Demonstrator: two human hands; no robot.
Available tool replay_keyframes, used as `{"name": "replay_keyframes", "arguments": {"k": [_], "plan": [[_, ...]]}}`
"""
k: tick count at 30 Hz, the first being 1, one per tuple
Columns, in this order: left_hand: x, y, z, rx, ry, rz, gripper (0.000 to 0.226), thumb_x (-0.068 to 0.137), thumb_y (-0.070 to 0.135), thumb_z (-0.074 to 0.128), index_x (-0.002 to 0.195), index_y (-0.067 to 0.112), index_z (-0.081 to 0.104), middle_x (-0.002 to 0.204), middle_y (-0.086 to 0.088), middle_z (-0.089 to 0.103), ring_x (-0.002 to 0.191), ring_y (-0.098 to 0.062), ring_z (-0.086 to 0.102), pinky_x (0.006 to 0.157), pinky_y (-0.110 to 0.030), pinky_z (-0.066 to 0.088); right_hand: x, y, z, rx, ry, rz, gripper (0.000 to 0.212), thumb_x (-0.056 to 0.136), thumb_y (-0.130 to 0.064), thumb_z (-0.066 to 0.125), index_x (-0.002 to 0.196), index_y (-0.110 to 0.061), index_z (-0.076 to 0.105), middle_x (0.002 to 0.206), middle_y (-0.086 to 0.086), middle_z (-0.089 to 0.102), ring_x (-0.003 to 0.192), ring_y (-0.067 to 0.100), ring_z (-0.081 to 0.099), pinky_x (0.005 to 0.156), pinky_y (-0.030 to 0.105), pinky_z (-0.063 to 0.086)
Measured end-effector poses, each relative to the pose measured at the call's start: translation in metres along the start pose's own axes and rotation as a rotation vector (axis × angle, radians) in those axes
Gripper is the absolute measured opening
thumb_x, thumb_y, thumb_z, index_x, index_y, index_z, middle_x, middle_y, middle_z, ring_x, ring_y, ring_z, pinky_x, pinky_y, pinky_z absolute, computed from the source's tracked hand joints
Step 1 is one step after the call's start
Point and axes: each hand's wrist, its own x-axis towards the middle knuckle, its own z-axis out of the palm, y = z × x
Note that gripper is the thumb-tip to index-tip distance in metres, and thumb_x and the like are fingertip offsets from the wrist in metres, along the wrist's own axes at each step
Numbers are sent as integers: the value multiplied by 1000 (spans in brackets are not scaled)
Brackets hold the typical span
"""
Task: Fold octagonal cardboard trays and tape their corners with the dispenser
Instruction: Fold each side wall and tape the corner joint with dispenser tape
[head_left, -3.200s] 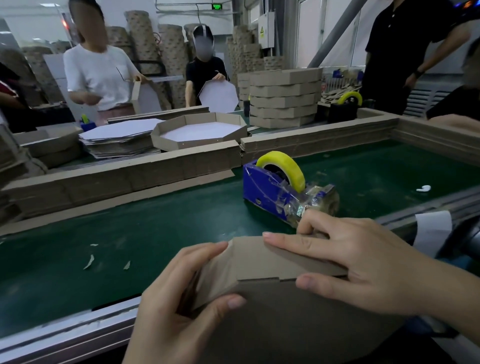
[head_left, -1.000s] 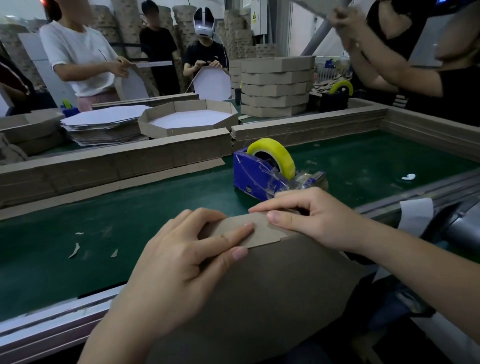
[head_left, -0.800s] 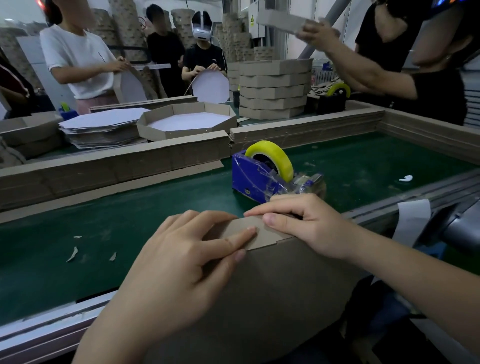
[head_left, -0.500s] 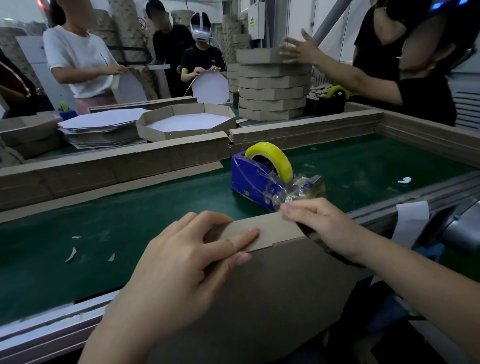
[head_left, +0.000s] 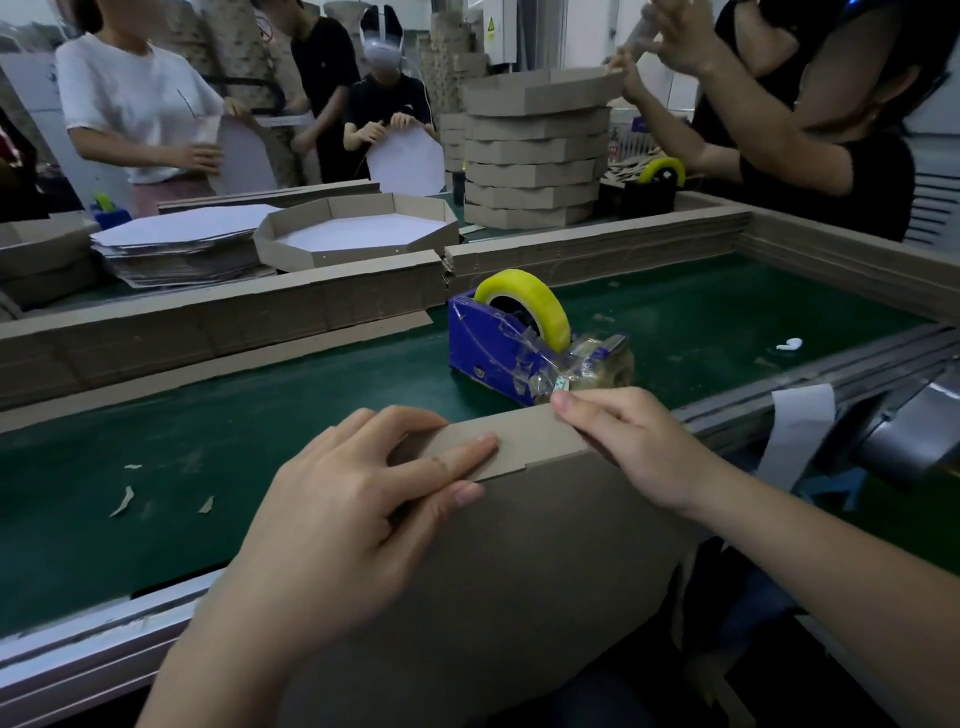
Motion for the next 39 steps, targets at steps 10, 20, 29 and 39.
{"name": "replay_keyframes", "arguments": {"k": [10,20,29,39], "plan": [[-4,-8,0,-80,34,5,38,92,49,43,122,39,65,112,9,63,95,-20,62,71,-42,53,-4,19,-7,-25,15,67,43,99,-34,41,100,-1,70,94,13,73,86,21,68,74,27,48],[-3,-8,0,-105,30,-1,39,92,50,43,123,40,63,113,11,62,98,-19,62,72,-43,53,-2,22,-6,-145,43,-121,51,94,-40,37,78,3,60,72,14,62,65,23,56,61,32,38],[-2,-6,1,-46,7,-1,40,93,51,40,123,41,64,112,11,63,93,-18,62,67,-41,53,-8,32,-4,-144,48,-149,45,101,-30,42,78,6,57,73,19,58,68,30,54,63,37,40],[2,-1,2,-25,12,-31,40,92,51,40,121,42,65,112,12,63,92,-18,62,68,-38,53,78,22,-72,-427,189,283,23,97,-39,51,91,-23,67,101,-8,57,91,9,52,72,29,36]]}}
